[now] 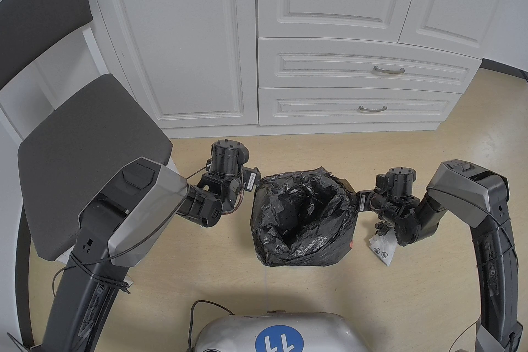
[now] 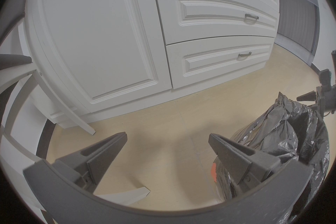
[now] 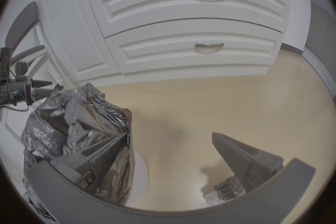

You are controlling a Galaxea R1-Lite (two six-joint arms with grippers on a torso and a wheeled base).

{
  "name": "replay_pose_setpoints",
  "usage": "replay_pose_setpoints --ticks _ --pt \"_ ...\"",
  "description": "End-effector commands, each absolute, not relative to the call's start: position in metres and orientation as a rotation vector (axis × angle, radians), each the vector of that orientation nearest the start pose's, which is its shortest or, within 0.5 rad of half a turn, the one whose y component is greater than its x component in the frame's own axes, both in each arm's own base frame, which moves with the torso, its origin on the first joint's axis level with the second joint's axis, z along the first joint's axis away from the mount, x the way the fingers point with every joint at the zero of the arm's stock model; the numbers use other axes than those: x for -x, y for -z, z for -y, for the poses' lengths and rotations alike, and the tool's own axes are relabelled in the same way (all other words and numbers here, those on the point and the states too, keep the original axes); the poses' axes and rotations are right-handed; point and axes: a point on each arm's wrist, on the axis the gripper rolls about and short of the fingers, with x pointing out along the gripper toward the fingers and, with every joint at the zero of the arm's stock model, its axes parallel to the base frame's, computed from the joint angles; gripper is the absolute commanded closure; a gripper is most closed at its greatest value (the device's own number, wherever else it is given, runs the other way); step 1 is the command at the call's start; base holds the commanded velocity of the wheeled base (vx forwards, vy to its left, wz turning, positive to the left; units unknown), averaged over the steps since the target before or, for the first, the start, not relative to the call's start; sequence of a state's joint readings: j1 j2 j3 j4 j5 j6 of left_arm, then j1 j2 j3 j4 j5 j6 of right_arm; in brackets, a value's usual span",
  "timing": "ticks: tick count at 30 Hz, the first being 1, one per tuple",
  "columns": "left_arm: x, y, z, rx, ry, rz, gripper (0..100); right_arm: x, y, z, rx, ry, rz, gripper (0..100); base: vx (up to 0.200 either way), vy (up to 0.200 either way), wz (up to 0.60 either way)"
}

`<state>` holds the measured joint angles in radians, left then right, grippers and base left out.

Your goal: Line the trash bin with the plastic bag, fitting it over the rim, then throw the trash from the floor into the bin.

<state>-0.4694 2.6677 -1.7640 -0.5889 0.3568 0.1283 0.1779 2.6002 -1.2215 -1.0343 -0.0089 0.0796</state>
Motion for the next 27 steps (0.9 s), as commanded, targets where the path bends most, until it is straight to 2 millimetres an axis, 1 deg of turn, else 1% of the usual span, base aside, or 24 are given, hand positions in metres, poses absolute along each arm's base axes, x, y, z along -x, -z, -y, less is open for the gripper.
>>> replay_pose_setpoints --ticks 1,4,5,6,7,8,9,11,12,13,15,16,17,18,19,20,21,23,24,25,27 --pt "-0.476 -0.018 0.233 -0.249 0.13 -0.272 0 -0.453 0.042 -0.079 -0.047 -0.151 -0.364 0 0.0 0.0 0.0" --pt "-0.474 -0.027 0.234 -0.243 0.133 -0.261 0 -0.452 0.031 -0.079 -0.051 -0.154 -0.337 0 0.0 0.0 0.0" --pt "-0.472 -0.031 0.235 -0.243 0.136 -0.259 0 -0.45 0.023 -0.079 -0.051 -0.154 -0.325 0 0.0 0.0 0.0" --pt "-0.472 -0.031 0.235 -0.243 0.136 -0.259 0 -0.45 0.023 -0.079 -0.051 -0.154 -0.325 0 0.0 0.0 0.0" --pt "-0.466 -0.039 0.237 -0.243 0.145 -0.255 0 -0.443 0.002 -0.077 -0.052 -0.155 -0.311 0 0.0 0.0 0.0" --pt "-0.461 -0.045 0.238 -0.244 0.151 -0.254 0 -0.436 -0.012 -0.078 -0.05 -0.16 -0.302 0 0.0 0.0 0.0" --pt "-0.456 -0.049 0.239 -0.244 0.157 -0.255 0 -0.43 -0.02 -0.079 -0.047 -0.166 -0.299 0 0.0 0.0 0.0" --pt "-0.44 -0.055 0.242 -0.251 0.175 -0.28 0 -0.414 -0.038 -0.079 -0.018 -0.171 -0.298 0 0.0 0.0 0.0" --pt "-0.437 -0.055 0.242 -0.251 0.176 -0.285 0 -0.412 -0.04 -0.079 -0.01 -0.174 -0.297 0 0.0 0.0 0.0" --pt "-0.418 -0.057 0.243 -0.257 0.186 -0.313 0 -0.398 -0.053 -0.08 0.044 -0.191 -0.292 0 0.0 0.0 0.0" --pt "-0.396 -0.061 0.24 -0.257 0.185 -0.331 0 -0.381 -0.058 -0.081 0.111 -0.213 -0.304 0 0.0 0.0 0.0" --pt "-0.39 -0.063 0.239 -0.252 0.186 -0.33 0 -0.375 -0.058 -0.082 0.13 -0.224 -0.314 0 0.0 0.0 0.0" --pt "-0.39 -0.063 0.239 -0.252 0.186 -0.33 0 -0.375 -0.058 -0.082 0.13 -0.224 -0.314 0 0.0 0.0 0.0" --pt "-0.372 -0.067 0.232 -0.232 0.193 -0.311 0 -0.352 -0.054 -0.097 0.196 -0.288 -0.355 0 0.0 0.0 0.0" --pt "-0.365 -0.07 0.228 -0.228 0.193 -0.3 0 -0.344 -0.049 -0.103 0.226 -0.32 -0.377 0 0.0 0.0 0.0" --pt "-0.361 -0.072 0.225 -0.225 0.191 -0.294 0 -0.341 -0.045 -0.107 0.247 -0.336 -0.39 0 0.0 0.0 0.0" --pt "-0.361 -0.072 0.225 -0.225 0.191 -0.294 0 -0.341 -0.045 -0.107 0.247 -0.336 -0.39 0 0.0 0.0 0.0" --pt "-0.347 -0.075 0.212 -0.225 0.183 -0.301 0 -0.337 -0.021 -0.116 0.307 -0.38 -0.452 0 0.0 0.0 0.0" --pt "-0.346 -0.075 0.211 -0.225 0.182 -0.301 0 -0.337 -0.019 -0.116 0.311 -0.38 -0.457 0 0.0 0.0 0.0" --pt "-0.34 -0.077 0.205 -0.229 0.179 -0.307 0 -0.339 -0.006 -0.114 0.331 -0.38 -0.491 0 0.0 0.0 0.0" --pt "-0.335 -0.081 0.203 -0.227 0.184 -0.302 0 -0.345 0.008 -0.106 0.359 -0.368 -0.519 0 0.0 0.0 0.0"
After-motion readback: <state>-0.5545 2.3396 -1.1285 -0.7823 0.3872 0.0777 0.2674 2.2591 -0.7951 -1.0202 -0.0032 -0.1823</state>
